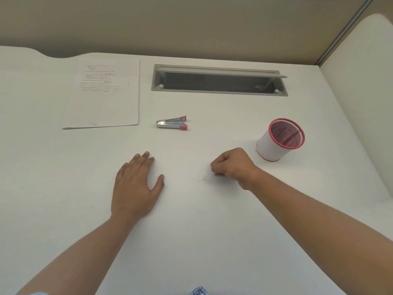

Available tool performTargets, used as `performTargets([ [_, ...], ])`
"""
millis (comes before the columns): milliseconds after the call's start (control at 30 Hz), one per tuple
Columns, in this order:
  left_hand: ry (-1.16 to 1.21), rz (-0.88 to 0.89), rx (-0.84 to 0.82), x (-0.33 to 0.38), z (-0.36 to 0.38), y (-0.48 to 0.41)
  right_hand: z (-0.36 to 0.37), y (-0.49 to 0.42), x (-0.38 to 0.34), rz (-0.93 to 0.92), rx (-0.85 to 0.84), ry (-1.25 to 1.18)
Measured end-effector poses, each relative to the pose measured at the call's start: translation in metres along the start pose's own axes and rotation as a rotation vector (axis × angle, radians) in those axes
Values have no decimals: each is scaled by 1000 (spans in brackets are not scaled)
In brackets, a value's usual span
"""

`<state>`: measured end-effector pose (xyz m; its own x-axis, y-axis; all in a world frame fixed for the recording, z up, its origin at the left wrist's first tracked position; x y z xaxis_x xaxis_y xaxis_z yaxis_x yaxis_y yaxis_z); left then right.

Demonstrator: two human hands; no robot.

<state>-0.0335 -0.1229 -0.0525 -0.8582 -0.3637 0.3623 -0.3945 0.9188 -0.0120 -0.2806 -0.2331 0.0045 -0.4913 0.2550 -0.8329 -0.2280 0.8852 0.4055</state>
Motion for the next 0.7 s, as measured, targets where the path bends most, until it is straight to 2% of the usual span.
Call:
performTargets([
  [67, -9, 4, -4, 0, 1, 0, -10, 7, -1, 135, 45, -421],
  [167, -16, 6, -14, 0, 1, -1, -27, 19, -10, 220, 87, -788],
  [267, -24, 4, -18, -2, 1, 0, -48, 36, -28, 216, 29, -937],
  [367, -20, 7, -14, -1, 1, -1, -78, 52, -52, 144, 11, -967],
  [467, -27, 18, -13, -2, 2, -1, -116, 55, -68, 12, 90, -859],
  [567, -31, 3, -16, -2, 2, -1, -155, 47, -73, -98, 239, -509],
  [700, -36, 1, -16, -2, 3, -2, -186, 27, -63, -155, 332, -10],
])
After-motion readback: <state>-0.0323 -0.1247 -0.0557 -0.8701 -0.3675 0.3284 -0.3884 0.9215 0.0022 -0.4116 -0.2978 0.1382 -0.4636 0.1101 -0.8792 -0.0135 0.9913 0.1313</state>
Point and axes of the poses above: each hand's wrist, its own y-axis away from the middle knuckle, its own z-axis out of the palm, x = y × z, the point moved 3 cm from there along -y, towards the middle knuckle, and after that the axes turned 11 degrees about -z, right-handed, at the moved point
